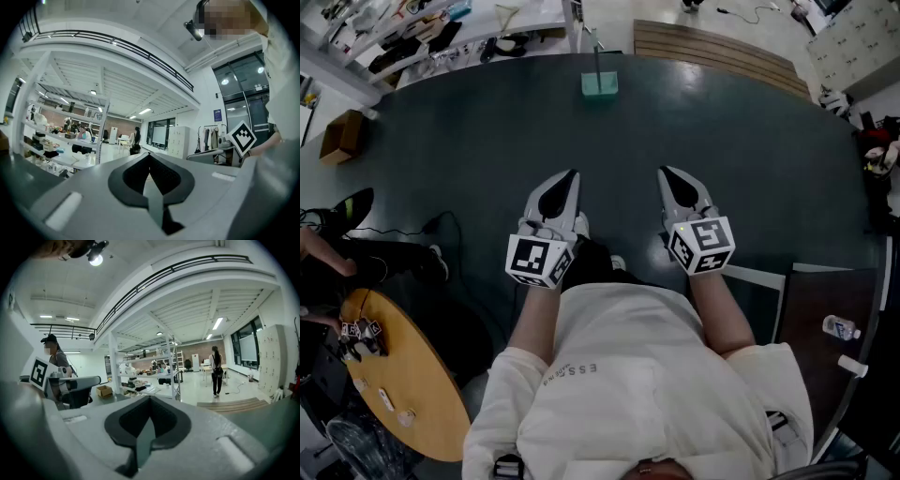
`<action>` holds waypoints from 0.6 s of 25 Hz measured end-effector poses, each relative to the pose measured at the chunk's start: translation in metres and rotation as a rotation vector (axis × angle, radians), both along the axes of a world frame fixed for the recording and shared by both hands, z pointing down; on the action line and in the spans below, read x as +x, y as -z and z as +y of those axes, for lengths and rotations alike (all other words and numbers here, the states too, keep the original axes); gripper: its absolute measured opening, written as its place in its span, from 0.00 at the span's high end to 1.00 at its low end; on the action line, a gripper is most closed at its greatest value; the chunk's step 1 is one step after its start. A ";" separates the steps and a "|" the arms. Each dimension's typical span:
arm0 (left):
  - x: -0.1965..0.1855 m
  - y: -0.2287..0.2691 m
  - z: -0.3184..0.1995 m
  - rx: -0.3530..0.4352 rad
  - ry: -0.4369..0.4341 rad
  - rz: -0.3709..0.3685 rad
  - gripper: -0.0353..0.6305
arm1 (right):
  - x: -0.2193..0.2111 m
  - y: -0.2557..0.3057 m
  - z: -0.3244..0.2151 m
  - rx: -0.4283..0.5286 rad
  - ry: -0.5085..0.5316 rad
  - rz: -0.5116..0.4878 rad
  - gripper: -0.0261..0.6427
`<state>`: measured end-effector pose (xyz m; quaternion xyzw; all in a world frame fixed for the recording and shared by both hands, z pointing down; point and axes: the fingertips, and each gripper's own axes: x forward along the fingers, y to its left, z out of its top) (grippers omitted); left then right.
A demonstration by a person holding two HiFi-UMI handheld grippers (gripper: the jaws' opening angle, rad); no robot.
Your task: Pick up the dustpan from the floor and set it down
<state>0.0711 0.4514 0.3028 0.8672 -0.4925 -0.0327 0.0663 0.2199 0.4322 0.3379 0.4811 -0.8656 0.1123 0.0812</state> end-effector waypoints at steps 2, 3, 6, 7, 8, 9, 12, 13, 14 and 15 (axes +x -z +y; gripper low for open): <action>-0.002 0.001 -0.001 -0.003 -0.001 -0.002 0.93 | 0.000 0.001 0.000 0.001 -0.005 -0.002 0.98; -0.003 0.001 -0.002 -0.006 0.000 -0.002 0.93 | 0.000 0.001 -0.001 0.000 -0.008 -0.003 0.98; -0.009 -0.001 -0.006 -0.016 0.005 0.002 0.93 | -0.001 0.001 -0.005 -0.003 -0.016 -0.004 0.98; -0.010 -0.002 -0.008 -0.020 0.006 0.005 0.93 | -0.002 0.001 -0.007 -0.004 -0.018 -0.003 0.98; -0.011 -0.003 -0.010 -0.023 0.006 0.008 0.93 | -0.003 0.000 -0.009 -0.006 -0.019 -0.002 0.98; -0.012 -0.004 -0.011 -0.027 0.005 0.010 0.93 | -0.003 0.000 -0.010 -0.009 -0.022 -0.002 0.98; -0.014 -0.007 -0.016 -0.034 0.002 0.013 0.93 | -0.005 -0.003 -0.016 -0.024 -0.035 -0.017 0.98; -0.015 -0.007 -0.019 -0.036 0.002 0.014 0.93 | -0.006 -0.004 -0.019 -0.029 -0.039 -0.030 0.98; -0.017 -0.008 -0.022 -0.037 0.001 0.014 0.93 | -0.008 -0.004 -0.022 -0.035 -0.041 -0.043 0.98; -0.019 -0.008 -0.025 -0.039 0.001 0.015 0.93 | -0.010 -0.005 -0.025 -0.043 -0.043 -0.056 0.98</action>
